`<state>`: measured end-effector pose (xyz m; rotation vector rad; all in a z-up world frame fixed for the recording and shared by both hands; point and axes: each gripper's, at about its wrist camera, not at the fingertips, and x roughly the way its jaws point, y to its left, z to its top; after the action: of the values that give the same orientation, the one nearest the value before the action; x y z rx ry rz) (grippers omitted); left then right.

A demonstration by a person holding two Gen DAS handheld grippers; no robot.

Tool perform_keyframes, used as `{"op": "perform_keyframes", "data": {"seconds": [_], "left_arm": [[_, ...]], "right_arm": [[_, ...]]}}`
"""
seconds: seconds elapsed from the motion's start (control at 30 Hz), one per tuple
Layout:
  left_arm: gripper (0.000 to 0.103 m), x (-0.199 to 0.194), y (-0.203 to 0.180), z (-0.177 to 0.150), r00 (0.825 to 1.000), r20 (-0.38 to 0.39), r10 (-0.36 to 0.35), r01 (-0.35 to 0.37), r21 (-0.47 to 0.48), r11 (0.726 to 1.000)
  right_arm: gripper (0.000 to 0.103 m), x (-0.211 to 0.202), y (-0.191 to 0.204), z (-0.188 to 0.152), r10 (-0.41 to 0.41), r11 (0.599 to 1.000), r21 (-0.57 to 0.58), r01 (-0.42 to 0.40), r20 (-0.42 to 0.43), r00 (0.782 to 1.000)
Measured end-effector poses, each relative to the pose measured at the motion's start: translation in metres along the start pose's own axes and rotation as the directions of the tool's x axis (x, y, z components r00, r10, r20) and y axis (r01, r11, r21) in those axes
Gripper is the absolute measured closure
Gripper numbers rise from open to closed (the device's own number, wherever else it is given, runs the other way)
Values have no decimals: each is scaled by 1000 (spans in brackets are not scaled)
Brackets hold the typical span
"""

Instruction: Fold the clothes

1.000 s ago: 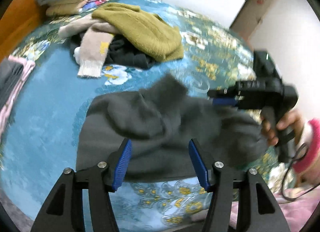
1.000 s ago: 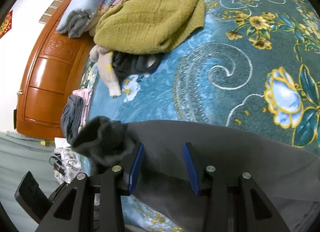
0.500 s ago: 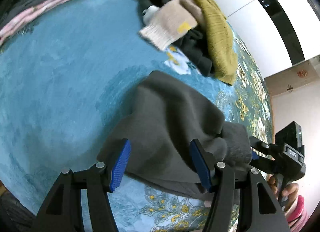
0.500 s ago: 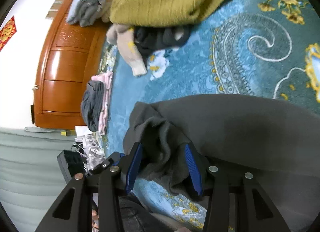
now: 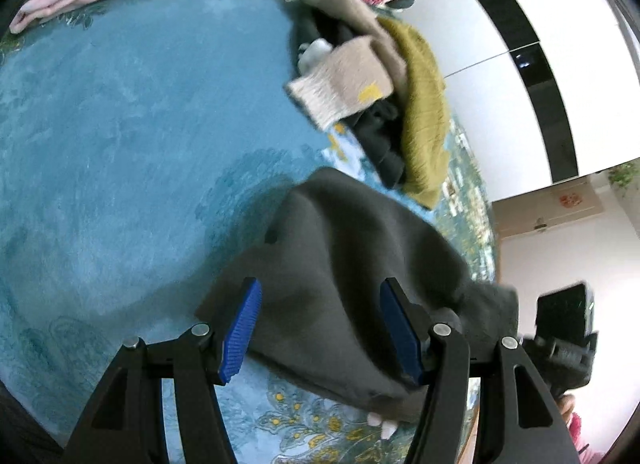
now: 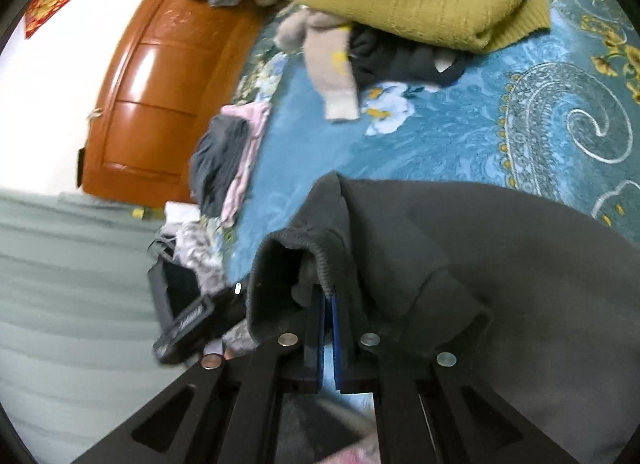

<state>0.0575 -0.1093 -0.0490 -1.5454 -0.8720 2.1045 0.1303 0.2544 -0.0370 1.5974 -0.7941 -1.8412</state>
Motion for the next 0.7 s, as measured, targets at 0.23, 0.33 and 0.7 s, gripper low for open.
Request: {"op": "perform_keyframes", "data": {"seconds": [0.23,0.33,0.7], "left_arm": [[40,15,12,-3,995,-80,54,-58,-49,997],[40,15,14,-4,995,-82,51,-56,-61,997],[40,13,18,-5,996,-82,42,-49,-88,995]], "right_arm": [[100,32,-52,-24,-160,982,90,167,-80,984],[99,39,-57,-24,-182,977,92,191,-98,978],[54,20,-72,-31,-158,973,155,169,-82,984]]}}
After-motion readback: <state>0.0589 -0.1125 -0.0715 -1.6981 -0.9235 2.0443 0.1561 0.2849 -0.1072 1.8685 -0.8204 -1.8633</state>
